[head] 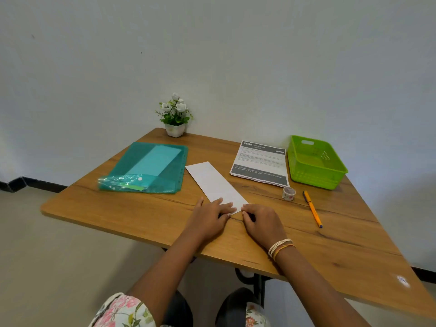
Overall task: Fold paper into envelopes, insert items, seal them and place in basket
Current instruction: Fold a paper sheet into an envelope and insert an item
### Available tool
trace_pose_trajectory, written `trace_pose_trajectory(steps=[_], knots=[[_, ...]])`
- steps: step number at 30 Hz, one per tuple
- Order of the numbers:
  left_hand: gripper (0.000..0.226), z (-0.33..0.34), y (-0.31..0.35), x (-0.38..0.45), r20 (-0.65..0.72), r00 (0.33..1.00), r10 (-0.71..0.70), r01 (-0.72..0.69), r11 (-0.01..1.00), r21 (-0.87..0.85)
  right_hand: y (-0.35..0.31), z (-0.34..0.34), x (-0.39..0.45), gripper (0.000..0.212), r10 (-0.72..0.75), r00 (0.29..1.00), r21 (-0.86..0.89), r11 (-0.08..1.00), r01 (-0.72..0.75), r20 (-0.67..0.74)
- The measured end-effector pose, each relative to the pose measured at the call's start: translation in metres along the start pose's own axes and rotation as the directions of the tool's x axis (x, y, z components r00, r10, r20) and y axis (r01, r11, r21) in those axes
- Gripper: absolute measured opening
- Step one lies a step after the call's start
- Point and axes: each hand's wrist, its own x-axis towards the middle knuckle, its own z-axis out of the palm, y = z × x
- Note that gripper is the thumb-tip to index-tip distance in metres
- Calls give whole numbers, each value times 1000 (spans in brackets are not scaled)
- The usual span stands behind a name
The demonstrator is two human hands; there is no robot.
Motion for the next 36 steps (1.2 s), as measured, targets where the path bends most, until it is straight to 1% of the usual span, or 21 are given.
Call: trace_pose_trajectory(steps=[2,4,7,9,11,14,19,21,22,24,25,27,29,30,31,33,34,35,36], knots=[[35,0,-1,0,2,1000,-3,3,1000,-12,3,-1,3,29,63,998,-5,998,-63,-11],[35,-1,-1,0,0,1000,-7,7,999,-32,4,-1,5,28,91,996,-25,995,-92,-11],[35,-1,-1,0,-13,1000,-10,9,998,-60,-6,-2,9,25,123,991,-73,990,-120,44],[37,-1,-1,0,-3,1000,-3,2,999,-45,-13,0,18,27,196,977,-90,978,-188,86],[39,-2,-1,0,13,1000,12,-12,1000,-22,-16,2,33,31,321,935,-109,945,-308,147],[40,-3,-2,0,14,1000,25,-24,999,-31,-23,1,52,29,484,834,-92,874,-477,267],[37,-2,-2,-1,-27,999,27,-28,998,-51,-27,-8,71,35,564,733,-25,798,-602,381],[34,0,-2,-1,-63,998,16,-19,999,-41,-27,-9,75,24,601,678,60,728,-683,423],[34,1,-1,-1,-91,996,13,-15,1000,-16,-28,-9,75,19,624,648,129,669,-732,437],[39,3,2,-2,-171,984,46,-32,996,86,-30,-9,73,15,646,577,308,490,-815,500],[39,4,3,-3,-222,972,76,-48,991,129,-35,-11,69,12,624,566,405,397,-824,539],[35,5,5,-7,-345,929,131,-83,985,148,-41,-12,61,10,563,604,559,279,-781,564],[24,4,6,-12,-431,886,169,-113,982,152,-45,-11,54,13,518,661,656,230,-719,542],[20,4,6,-15,-464,869,170,-116,983,143,-46,-10,52,15,496,687,694,211,-688,531],[19,3,6,-16,-497,855,147,-113,989,99,-47,-11,50,17,470,708,727,183,-662,527],[21,-3,8,-16,-568,822,41,-103,992,-78,-46,-12,50,22,431,743,779,131,-613,512],[21,-7,8,-14,-594,804,-37,-104,974,-202,-47,-12,50,26,428,752,794,117,-597,502],[22,-14,9,-12,-601,789,-131,-113,930,-350,-48,-13,51,32,430,753,803,101,-588,497],[22,-22,11,-11,-588,775,-230,-124,858,-498,-49,-13,52,39,432,754,812,81,-579,495]])
